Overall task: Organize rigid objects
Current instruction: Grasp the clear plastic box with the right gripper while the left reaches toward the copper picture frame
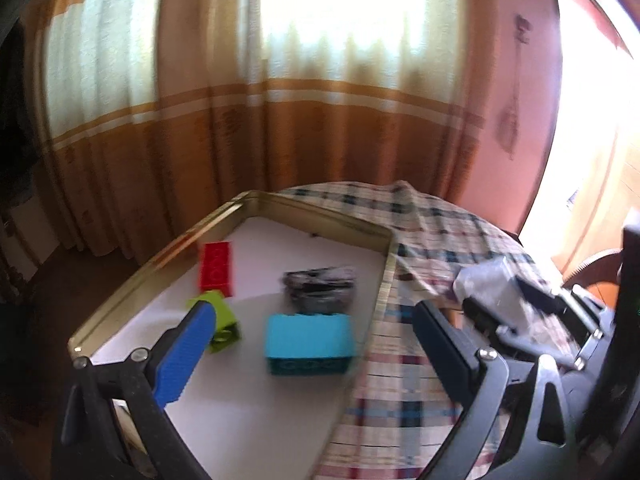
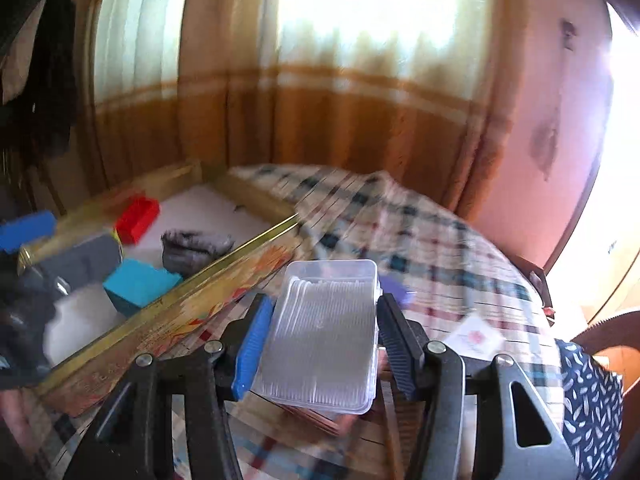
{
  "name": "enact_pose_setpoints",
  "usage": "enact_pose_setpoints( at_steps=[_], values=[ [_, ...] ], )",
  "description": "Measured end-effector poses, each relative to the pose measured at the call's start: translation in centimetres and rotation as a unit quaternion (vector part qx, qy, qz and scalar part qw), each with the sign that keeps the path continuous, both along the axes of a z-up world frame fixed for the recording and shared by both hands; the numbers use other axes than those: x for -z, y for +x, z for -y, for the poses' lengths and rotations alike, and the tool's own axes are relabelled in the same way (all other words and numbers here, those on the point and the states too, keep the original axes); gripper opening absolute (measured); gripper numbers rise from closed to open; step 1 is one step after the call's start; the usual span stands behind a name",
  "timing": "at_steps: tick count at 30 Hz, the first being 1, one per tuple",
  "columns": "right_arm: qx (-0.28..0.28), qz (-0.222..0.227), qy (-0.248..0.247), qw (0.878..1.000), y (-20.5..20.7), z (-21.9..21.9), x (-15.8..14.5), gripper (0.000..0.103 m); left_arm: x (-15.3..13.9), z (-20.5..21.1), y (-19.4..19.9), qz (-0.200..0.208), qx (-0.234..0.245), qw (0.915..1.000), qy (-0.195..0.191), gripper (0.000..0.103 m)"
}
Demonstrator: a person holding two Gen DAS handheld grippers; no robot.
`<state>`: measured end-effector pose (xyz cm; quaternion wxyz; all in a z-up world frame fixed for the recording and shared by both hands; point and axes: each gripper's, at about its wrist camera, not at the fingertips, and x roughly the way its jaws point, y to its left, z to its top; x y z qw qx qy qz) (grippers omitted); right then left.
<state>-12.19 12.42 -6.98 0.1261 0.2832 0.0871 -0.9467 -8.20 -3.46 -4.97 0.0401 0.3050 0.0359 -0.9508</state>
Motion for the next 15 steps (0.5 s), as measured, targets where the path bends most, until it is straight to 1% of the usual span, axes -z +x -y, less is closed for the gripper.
enact_pose_setpoints(
  at_steps=[2, 5, 10, 12, 15],
  values=[
    [0.018, -0.007, -0.006, 1.000, -0.1, -1.8, -0.3, 0.057, 0.1, -1.8, 0.0, 0.000, 0.019, 0.9997, -0.016, 0.100],
    [0.045, -0.004, -0.014, 0.999, -0.5, -4.0, -0.3, 0.057, 0.6, -4.2, -0.1, 0.005, 0.045, 0.9987, -0.025, 0.100],
    [0.070, 0.009, -0.026, 0.997, -1.2, -5.8, 0.9, 0.057, 2.0, -7.4, -0.6, 0.019, 0.078, 0.9959, -0.043, 0.100],
    [0.079, 0.012, -0.036, 0.996, -1.5, -6.4, 1.0, 0.057, 2.6, -8.4, -1.1, 0.030, 0.088, 0.9948, -0.042, 0.096],
    [0.088, 0.007, -0.045, 0.995, -1.5, -7.2, 0.7, 0.057, 2.9, -9.0, -1.8, 0.046, 0.097, 0.9936, -0.037, 0.095]
  ],
)
